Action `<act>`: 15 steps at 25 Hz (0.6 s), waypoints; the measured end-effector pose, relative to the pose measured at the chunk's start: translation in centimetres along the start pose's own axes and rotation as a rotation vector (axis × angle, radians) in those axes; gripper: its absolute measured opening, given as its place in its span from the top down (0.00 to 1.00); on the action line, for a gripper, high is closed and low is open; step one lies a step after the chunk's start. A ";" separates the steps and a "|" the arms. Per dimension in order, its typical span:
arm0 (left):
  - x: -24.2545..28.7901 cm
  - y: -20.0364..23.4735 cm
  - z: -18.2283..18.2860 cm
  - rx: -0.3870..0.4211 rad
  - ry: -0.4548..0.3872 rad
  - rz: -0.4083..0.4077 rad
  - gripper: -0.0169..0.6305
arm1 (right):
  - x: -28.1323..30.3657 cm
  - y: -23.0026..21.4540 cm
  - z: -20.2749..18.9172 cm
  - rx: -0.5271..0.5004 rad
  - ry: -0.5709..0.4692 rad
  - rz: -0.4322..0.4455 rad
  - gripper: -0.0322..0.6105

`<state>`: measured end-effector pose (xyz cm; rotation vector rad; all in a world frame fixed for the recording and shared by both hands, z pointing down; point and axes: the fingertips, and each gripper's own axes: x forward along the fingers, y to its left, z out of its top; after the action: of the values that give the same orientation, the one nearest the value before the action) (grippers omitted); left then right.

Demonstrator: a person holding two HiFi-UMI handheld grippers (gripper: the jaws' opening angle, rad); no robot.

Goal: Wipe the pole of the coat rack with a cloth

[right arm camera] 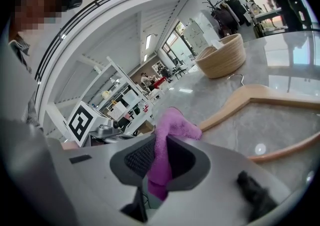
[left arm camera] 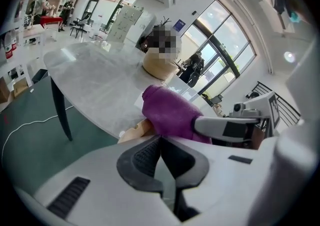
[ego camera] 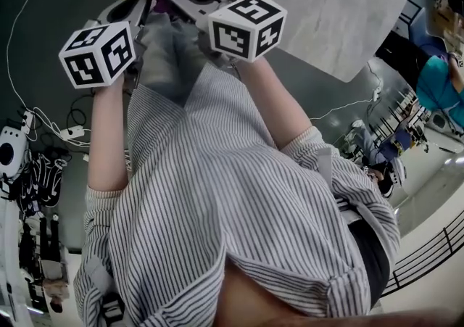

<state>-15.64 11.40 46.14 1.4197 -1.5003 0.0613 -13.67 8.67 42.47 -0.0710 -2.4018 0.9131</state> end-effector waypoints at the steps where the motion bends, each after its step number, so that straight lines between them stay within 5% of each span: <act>1: 0.2 -0.3 -0.1 0.006 0.010 -0.006 0.95 | -0.3 -0.2 0.0 0.005 -0.004 -0.007 0.85; 15: 3.3 -4.1 0.7 0.106 0.094 -0.089 0.95 | -4.2 -3.8 -0.2 0.074 -0.068 -0.109 0.85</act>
<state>-12.23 7.35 45.64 1.5455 -1.3730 0.1528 -9.53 4.91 42.93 0.1189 -2.4055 0.9661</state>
